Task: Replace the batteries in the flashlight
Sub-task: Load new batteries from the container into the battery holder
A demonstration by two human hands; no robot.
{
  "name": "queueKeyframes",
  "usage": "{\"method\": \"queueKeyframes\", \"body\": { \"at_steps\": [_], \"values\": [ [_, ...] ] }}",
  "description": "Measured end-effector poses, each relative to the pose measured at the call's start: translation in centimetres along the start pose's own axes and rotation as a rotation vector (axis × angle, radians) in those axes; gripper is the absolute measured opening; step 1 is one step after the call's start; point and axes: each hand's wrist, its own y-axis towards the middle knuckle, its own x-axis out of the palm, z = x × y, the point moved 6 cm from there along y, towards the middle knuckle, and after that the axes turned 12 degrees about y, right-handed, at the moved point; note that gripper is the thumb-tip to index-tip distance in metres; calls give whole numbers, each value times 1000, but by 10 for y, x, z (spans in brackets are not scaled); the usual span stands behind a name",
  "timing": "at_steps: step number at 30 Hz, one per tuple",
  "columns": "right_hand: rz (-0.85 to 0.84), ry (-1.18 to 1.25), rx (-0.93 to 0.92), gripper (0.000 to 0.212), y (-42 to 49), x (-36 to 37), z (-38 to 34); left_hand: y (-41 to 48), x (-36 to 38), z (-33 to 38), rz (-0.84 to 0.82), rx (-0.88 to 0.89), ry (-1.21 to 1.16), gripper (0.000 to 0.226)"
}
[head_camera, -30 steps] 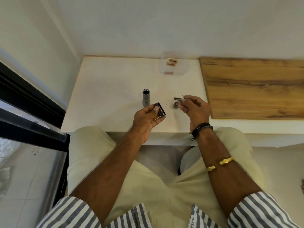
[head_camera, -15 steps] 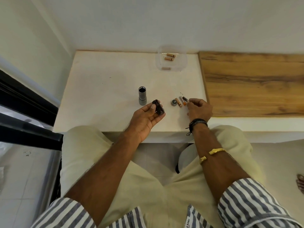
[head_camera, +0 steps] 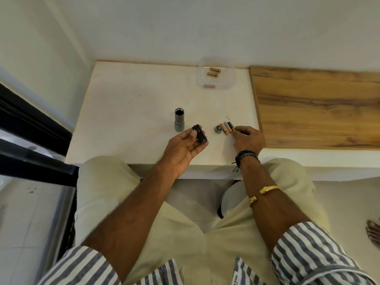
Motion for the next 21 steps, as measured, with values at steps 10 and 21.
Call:
{"method": "queueKeyframes", "body": {
  "at_steps": [10, 21],
  "values": [
    [-14, 217, -176, 17, 1, 10, -36, 5, 1, -1, 12, -16, -15, 20],
    [-381, -269, -525, 13, 73, 112, -154, 18, -1, -3, 3, -52, -67, 26]
  ]
}}
